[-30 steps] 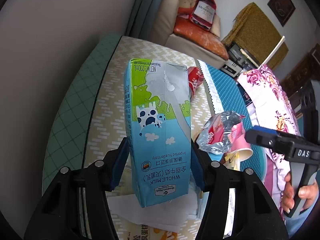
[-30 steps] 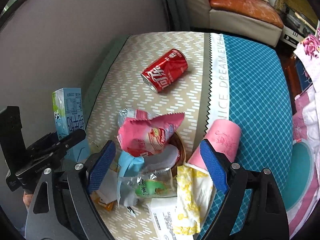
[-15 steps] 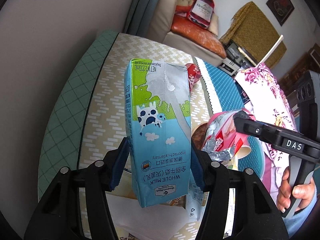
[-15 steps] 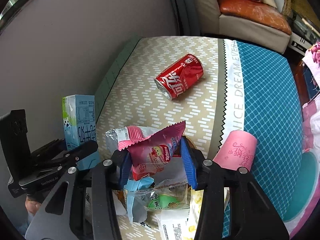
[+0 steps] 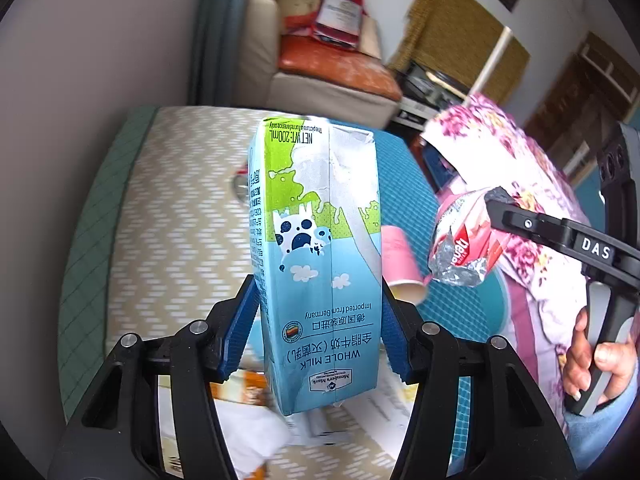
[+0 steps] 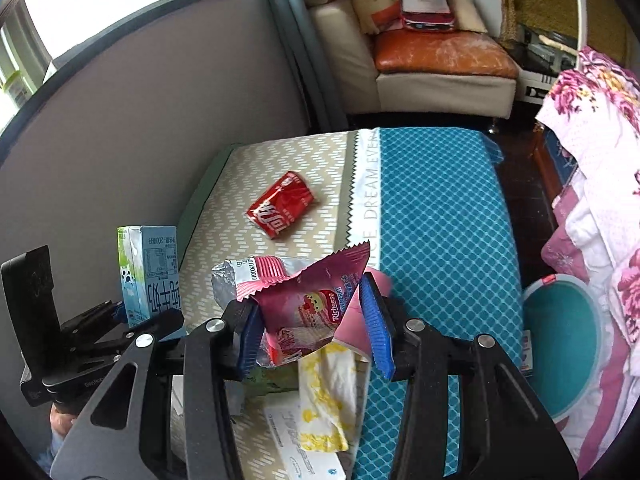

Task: Collect trash
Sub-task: 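Carry carton and wrapper over the teal bin and release both inside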

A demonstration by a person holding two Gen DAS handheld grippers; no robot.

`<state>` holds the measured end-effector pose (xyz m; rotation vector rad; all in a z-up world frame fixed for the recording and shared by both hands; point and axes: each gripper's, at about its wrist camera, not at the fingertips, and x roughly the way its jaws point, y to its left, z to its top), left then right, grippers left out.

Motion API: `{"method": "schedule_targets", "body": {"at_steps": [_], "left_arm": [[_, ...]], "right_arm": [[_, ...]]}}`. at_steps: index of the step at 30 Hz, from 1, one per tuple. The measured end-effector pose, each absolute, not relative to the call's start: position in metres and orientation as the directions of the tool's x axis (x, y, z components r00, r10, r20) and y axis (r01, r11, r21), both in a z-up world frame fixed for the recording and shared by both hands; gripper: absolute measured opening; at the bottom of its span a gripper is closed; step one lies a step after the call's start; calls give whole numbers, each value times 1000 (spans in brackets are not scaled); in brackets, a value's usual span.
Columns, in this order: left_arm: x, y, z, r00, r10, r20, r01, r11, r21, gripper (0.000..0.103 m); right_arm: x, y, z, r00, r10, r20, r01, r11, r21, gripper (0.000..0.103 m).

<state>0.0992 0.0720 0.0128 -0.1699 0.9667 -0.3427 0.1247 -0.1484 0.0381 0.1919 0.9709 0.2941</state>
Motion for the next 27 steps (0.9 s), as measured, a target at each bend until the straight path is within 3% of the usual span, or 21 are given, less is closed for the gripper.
{"method": "schedule_targets", "body": {"at_steps": [14,27], "left_arm": [[86,-108,11,388,-434,-813,497,841,-212,58],[94,-232,-23,278,-395,-876,598,784,-163,58]], "right_arm": [[58,-317,15,620,194,-760,141,926,351,43],[18,-420,-22,643,127,-755,292,871,395,43]]}}
